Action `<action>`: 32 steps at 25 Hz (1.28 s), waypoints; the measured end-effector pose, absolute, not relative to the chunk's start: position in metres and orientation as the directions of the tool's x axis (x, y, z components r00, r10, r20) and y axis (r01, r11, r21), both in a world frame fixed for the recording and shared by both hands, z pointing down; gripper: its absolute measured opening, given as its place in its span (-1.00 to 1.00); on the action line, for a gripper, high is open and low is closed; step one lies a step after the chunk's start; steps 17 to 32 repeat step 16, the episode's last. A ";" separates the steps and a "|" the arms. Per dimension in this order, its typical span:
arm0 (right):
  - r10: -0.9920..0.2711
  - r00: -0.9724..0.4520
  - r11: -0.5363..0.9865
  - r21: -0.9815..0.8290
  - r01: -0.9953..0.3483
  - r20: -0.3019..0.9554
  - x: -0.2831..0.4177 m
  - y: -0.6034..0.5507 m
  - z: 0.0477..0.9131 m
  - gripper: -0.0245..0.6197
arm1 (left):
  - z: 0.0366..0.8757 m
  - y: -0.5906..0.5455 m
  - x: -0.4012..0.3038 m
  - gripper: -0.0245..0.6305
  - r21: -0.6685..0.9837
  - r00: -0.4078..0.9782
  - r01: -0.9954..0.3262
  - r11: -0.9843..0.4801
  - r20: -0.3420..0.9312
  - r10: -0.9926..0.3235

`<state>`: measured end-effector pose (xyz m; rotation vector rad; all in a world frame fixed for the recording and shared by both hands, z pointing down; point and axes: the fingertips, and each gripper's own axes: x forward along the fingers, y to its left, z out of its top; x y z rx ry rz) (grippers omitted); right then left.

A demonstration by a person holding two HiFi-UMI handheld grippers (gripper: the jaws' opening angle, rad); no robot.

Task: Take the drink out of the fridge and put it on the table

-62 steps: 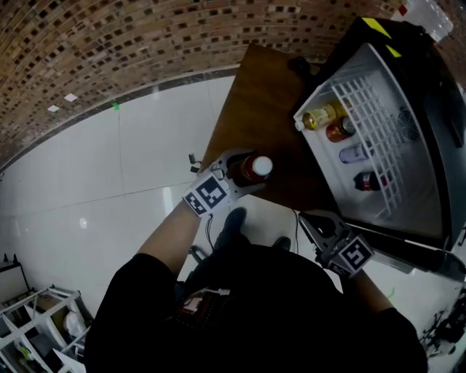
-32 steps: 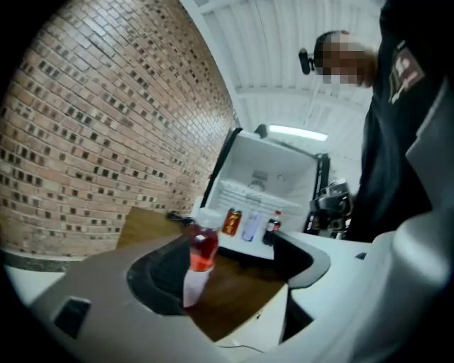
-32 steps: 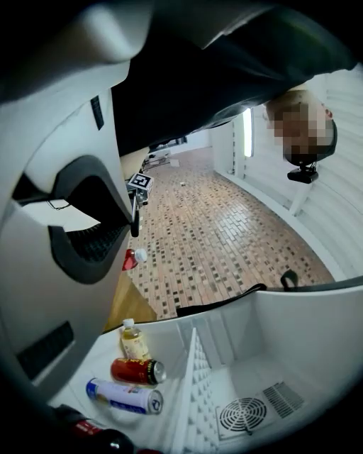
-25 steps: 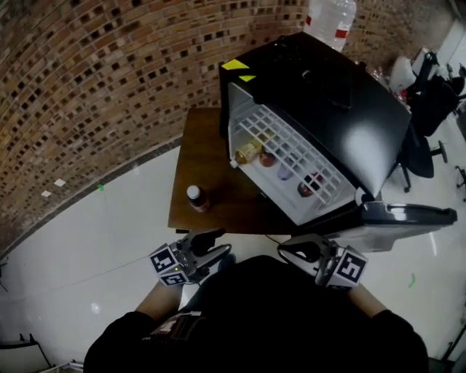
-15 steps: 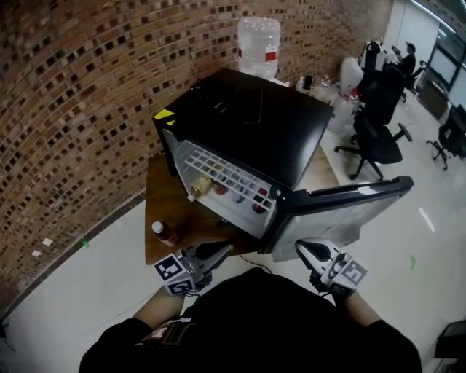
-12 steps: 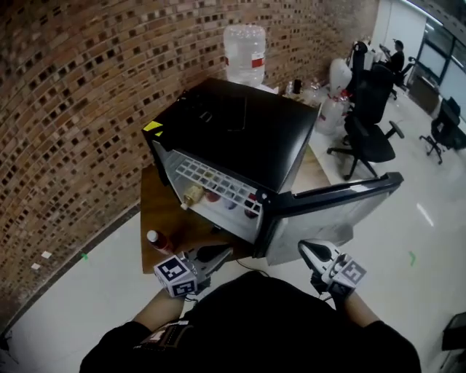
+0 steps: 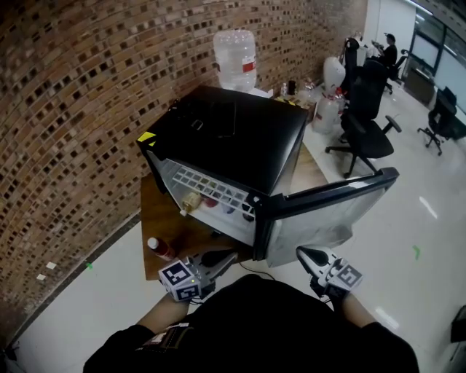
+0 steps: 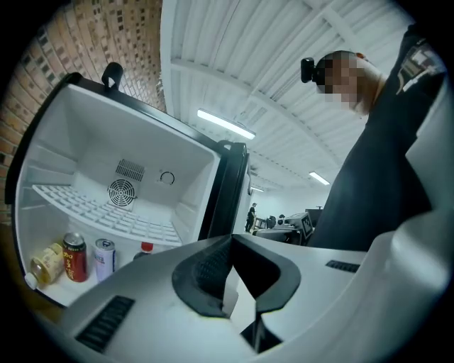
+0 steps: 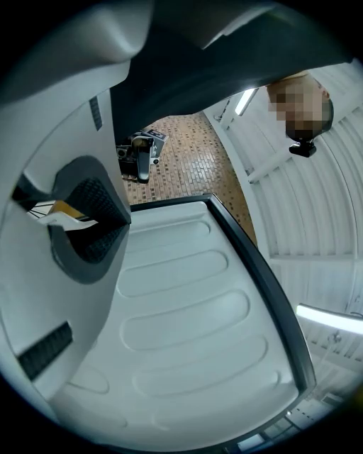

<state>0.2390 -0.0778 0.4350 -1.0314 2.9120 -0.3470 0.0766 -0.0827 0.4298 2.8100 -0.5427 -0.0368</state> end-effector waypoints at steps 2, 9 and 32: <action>-0.623 -0.781 0.757 -0.214 -0.617 0.047 0.238 -0.079 0.435 -0.90 | 0.431 -0.084 0.074 -0.91 0.284 0.926 -0.368 -0.885 0.029 -0.376; -0.609 -0.791 0.769 -0.203 -0.607 0.056 0.234 -0.081 0.435 -0.90 | 0.434 -0.088 0.068 -0.91 0.287 0.920 -0.381 -0.879 0.026 -0.391; -0.604 -0.795 0.772 -0.203 -0.603 0.062 0.233 -0.081 0.433 -0.90 | 0.426 -0.088 0.067 -0.91 0.278 0.918 -0.382 -0.881 0.005 -0.396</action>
